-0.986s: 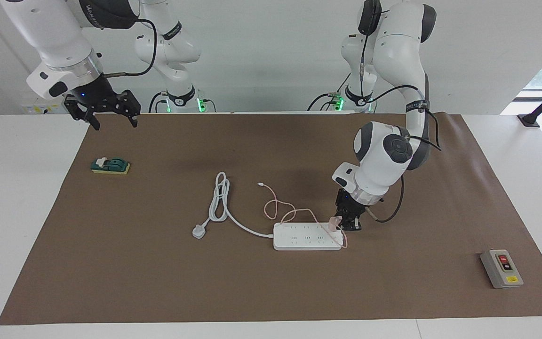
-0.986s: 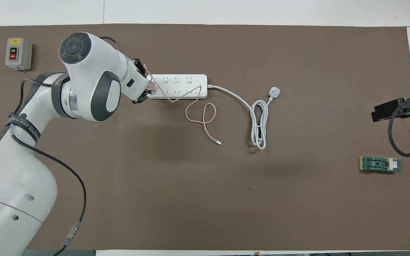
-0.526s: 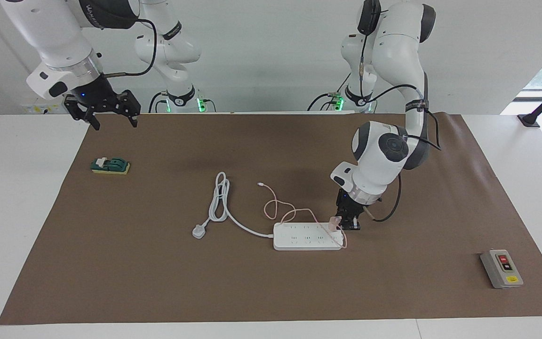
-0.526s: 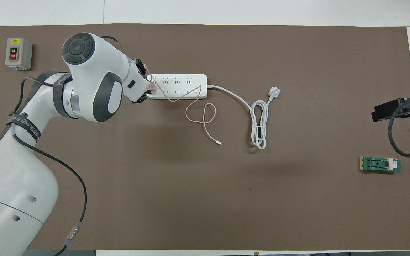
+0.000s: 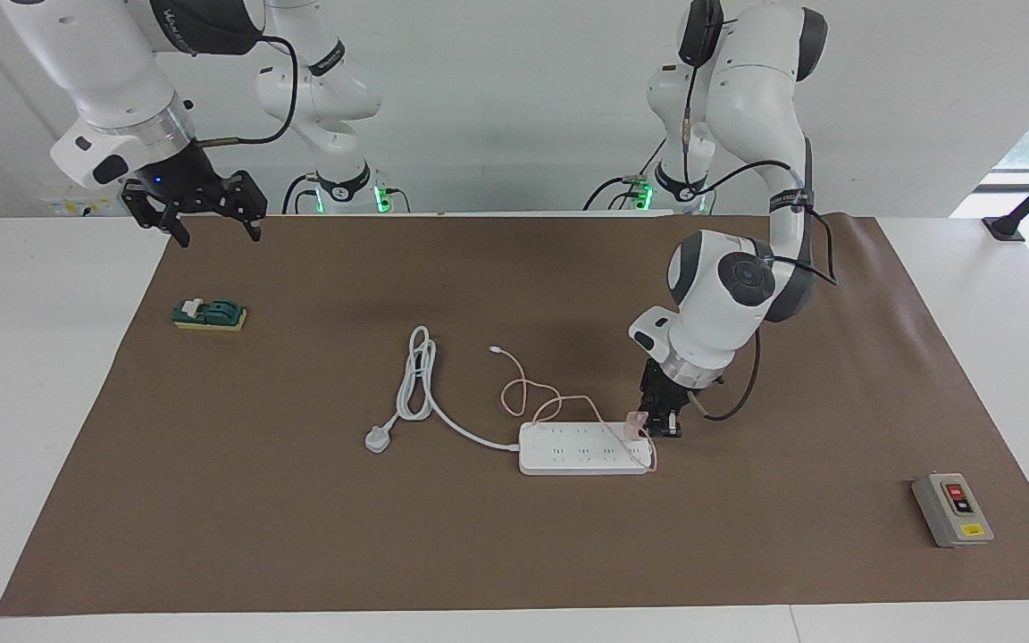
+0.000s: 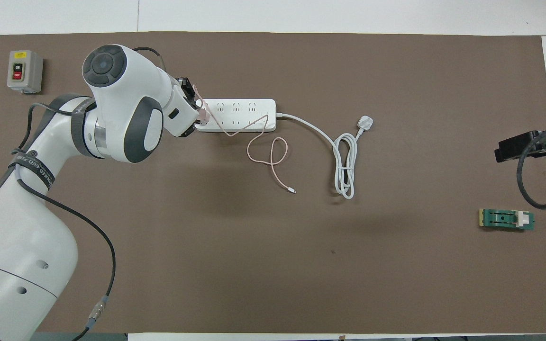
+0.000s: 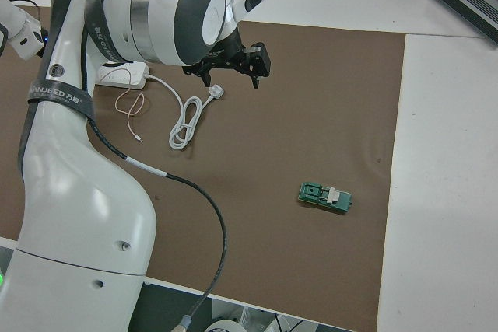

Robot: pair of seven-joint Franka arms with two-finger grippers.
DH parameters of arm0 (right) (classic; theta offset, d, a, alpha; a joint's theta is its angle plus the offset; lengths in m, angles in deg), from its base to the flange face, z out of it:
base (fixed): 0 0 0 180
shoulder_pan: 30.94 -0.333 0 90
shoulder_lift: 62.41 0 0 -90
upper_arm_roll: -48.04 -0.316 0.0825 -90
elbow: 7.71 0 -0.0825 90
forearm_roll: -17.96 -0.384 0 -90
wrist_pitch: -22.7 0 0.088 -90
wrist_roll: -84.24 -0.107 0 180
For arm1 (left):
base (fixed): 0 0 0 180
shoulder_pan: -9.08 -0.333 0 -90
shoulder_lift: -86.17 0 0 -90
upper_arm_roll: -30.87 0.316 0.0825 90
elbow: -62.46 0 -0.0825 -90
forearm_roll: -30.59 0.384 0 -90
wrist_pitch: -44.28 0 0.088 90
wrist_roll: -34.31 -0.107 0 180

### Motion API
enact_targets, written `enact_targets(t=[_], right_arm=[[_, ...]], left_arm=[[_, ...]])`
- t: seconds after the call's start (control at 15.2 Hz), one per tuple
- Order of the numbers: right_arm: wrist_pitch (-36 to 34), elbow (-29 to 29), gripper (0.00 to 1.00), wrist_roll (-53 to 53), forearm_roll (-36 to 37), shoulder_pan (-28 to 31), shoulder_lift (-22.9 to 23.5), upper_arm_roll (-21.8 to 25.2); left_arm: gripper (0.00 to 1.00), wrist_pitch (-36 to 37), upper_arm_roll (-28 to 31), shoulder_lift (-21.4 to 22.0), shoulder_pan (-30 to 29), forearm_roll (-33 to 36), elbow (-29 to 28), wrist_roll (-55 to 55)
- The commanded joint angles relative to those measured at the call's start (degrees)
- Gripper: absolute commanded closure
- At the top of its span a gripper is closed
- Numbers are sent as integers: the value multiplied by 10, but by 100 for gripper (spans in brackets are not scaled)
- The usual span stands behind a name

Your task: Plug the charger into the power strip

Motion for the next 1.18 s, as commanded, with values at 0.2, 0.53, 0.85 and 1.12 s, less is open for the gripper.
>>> enact_targets(t=[0.2, 0.53, 0.85, 1.12], right_arm=[[-6, -14, 0, 10, 9, 7, -14, -6], [-6, -14, 0, 10, 9, 6, -14, -6], [-6, -14, 0, 10, 9, 6, -14, -6], [-6, -14, 0, 10, 9, 6, -14, -6]], left_arm=[[100, -7, 6, -11, 5, 2, -23, -2], [100, 23, 6, -10, 5, 0, -13, 33], [100, 36, 7, -9, 5, 3, -14, 33], [100, 12, 6, -6, 20, 2, -36, 58]])
